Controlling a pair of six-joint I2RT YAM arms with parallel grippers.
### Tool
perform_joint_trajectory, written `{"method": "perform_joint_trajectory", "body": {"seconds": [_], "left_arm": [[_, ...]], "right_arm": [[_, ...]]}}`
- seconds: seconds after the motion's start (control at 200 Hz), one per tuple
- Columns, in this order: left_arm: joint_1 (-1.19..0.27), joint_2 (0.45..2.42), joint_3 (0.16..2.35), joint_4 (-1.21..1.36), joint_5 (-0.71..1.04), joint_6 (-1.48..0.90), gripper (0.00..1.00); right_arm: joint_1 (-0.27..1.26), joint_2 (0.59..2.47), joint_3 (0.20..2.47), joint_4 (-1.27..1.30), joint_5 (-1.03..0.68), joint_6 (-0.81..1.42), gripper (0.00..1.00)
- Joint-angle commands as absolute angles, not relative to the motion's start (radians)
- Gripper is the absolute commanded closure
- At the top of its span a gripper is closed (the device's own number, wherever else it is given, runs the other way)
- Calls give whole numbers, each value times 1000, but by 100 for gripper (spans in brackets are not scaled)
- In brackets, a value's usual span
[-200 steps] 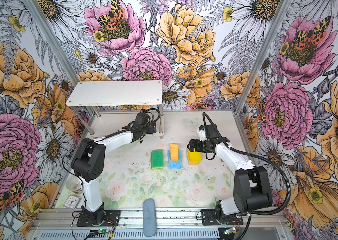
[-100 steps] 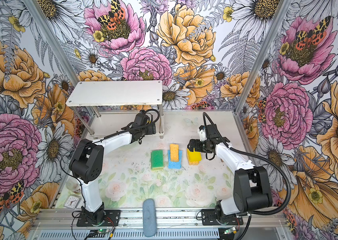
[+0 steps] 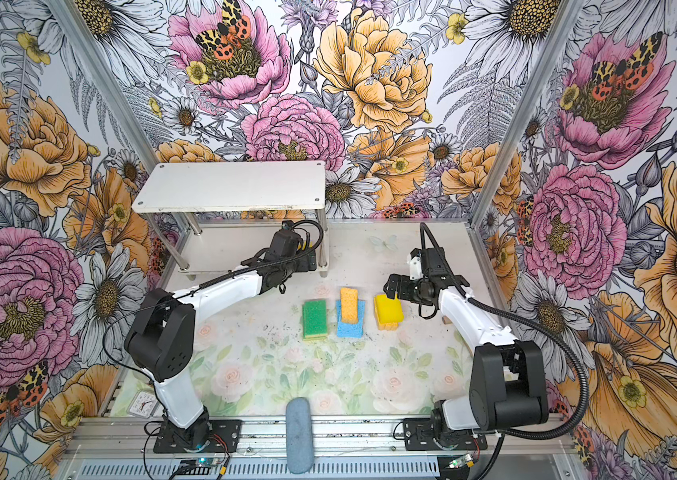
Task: Place and organize the cleaning sponges onto the shelf
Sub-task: 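Withdraw left gripper from shelf toward sponges while right gripper moves beside them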
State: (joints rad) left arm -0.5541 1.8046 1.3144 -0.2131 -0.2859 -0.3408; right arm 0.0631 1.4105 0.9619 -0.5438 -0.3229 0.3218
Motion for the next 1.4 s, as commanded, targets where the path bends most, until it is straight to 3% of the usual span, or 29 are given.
{"method": "perform_joint_trajectory", "body": {"seconds": [0.0, 0.365, 0.831, 1.396], "left_arm": [[-578, 1753, 1314, -241, -341, -346, 3], [-665, 1644, 1272, -326, -353, -421, 1], [-670, 1600, 1198, -360, -318, -490, 1], [-663, 1594, 1170, -360, -328, -500, 1]], "right_arm": [[37, 1373, 943, -570, -255, 347, 3], [-14, 1420, 948, -714, 17, 368, 3], [79, 1531, 958, -726, 77, 342, 5], [167, 1585, 997, -700, 22, 351, 6]]}}
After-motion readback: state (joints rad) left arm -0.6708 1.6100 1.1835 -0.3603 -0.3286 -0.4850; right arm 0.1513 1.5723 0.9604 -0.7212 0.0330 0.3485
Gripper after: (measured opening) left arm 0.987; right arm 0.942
